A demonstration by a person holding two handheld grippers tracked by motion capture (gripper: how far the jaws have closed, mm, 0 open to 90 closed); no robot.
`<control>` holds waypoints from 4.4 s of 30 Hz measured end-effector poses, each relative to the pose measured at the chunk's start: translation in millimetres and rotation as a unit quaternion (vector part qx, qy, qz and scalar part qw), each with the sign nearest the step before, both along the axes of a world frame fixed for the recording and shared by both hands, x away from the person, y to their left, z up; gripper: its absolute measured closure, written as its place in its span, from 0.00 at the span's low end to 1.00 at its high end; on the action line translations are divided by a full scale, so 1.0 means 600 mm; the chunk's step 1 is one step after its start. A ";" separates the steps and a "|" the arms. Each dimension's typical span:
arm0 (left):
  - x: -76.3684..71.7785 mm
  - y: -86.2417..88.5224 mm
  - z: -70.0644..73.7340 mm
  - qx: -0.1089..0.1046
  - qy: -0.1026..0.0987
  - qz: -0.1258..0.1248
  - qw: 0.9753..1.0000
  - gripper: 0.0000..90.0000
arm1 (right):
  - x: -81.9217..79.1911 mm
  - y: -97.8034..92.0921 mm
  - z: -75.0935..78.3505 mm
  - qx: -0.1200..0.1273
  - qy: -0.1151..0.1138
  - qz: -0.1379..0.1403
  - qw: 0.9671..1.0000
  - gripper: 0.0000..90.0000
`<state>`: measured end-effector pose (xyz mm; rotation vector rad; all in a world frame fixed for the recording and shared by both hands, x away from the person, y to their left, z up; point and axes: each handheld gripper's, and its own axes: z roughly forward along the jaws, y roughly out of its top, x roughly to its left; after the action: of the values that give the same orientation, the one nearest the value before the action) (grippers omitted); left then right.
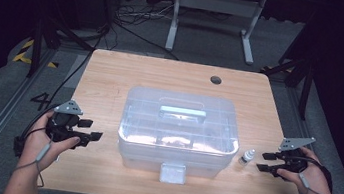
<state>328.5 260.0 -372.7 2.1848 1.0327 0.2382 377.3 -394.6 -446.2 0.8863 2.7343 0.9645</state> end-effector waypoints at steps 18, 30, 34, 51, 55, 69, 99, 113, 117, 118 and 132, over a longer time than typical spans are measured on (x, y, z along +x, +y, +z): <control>-0.002 -0.001 -0.001 0.013 0.014 0.004 1.000 0.41 | -0.011 0.038 0.121 0.058 -0.029 0.030 0.997 0.55; 0.000 0.003 -0.008 0.010 0.020 0.009 1.000 0.41 | 0.007 0.095 0.196 0.060 -0.049 0.072 0.994 0.59; 0.000 0.004 -0.009 0.007 0.019 0.013 1.000 0.41 | 0.008 0.120 0.220 0.062 -0.056 0.084 0.993 0.58; -0.001 0.004 -0.009 0.008 0.020 0.013 1.000 0.40 | 0.014 0.224 0.280 0.053 -0.081 0.128 0.987 0.57; 0.000 0.004 -0.011 0.009 0.019 0.011 1.000 0.40 | 0.019 0.242 0.283 0.048 -0.083 0.134 0.986 0.56; 0.003 -0.002 -0.026 -0.022 0.014 0.001 1.000 0.42 | 0.040 0.317 0.277 0.037 -0.091 0.165 0.981 0.48; 0.008 0.005 -0.042 -0.045 0.004 0.025 0.999 0.49 | 0.056 0.405 0.265 -0.033 -0.103 0.211 0.972 0.80; 0.006 0.010 -0.031 -0.045 -0.052 0.017 0.997 0.49 | 0.050 0.411 0.270 -0.050 -0.115 0.206 0.970 0.84; -0.001 0.008 -0.019 -0.055 -0.067 0.008 0.996 0.51 | 0.054 0.411 0.273 -0.050 -0.110 0.204 0.971 0.84; -0.002 0.007 -0.017 -0.056 -0.070 0.006 0.996 0.51 | 0.054 0.412 0.273 -0.050 -0.108 0.203 0.972 0.84; -0.010 0.003 -0.004 -0.059 -0.088 -0.002 0.994 0.53 | 0.078 0.410 0.295 -0.046 -0.105 0.191 0.975 0.83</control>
<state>322.7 261.5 -374.9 2.0201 0.9196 0.3513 423.9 -148.3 -269.1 0.2275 2.7839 0.9145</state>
